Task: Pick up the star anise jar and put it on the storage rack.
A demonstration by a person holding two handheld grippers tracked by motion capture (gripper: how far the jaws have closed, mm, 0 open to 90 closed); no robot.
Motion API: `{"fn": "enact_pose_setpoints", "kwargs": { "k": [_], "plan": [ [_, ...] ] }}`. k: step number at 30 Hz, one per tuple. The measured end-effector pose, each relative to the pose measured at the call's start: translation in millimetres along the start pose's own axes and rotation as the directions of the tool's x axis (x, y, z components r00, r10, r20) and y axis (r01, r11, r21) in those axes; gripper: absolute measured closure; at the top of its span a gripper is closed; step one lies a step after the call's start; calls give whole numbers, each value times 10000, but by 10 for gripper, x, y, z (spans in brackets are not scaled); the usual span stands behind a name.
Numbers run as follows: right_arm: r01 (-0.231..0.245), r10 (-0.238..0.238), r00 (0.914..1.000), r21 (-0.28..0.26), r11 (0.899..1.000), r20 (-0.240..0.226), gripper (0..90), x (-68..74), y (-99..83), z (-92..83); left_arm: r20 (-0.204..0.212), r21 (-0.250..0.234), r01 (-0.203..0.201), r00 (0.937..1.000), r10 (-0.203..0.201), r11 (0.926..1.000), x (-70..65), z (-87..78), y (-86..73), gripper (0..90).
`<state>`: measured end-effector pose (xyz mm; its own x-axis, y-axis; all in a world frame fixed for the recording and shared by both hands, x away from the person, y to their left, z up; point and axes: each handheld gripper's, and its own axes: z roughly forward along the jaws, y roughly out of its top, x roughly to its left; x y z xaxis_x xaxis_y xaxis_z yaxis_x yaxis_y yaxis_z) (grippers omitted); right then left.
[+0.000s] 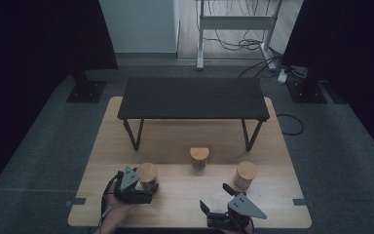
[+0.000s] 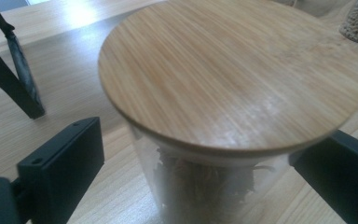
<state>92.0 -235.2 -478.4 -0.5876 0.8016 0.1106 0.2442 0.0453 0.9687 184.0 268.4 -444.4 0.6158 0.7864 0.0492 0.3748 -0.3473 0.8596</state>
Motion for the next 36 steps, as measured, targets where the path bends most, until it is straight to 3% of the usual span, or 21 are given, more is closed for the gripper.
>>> {"fn": "enact_pose_setpoints", "kwargs": {
  "k": [9, 18, 20, 36],
  "plan": [
    [-54, 54, 10000, -19, 10000, 51, 30, -3, -1, -1, 57, -3, 27, 10000, -27, 10000, -26, 3, -43, 92],
    [-88, 89, 9999, -66, 9999, 79, 30, -6, -3, -9, -30, -62, 26, 10000, -27, 10000, -68, 27, -104, 208],
    [-92, 93, 9999, -82, 9999, 82, 30, -6, -4, -11, 43, -193, 193, 9998, -192, 9996, -31, 21, -135, 254],
    [-101, 102, 9999, -69, 9999, 66, 31, -6, -8, -6, 4, -434, 279, 9996, -279, 9987, -44, 39, -187, 261]
  ]
}}
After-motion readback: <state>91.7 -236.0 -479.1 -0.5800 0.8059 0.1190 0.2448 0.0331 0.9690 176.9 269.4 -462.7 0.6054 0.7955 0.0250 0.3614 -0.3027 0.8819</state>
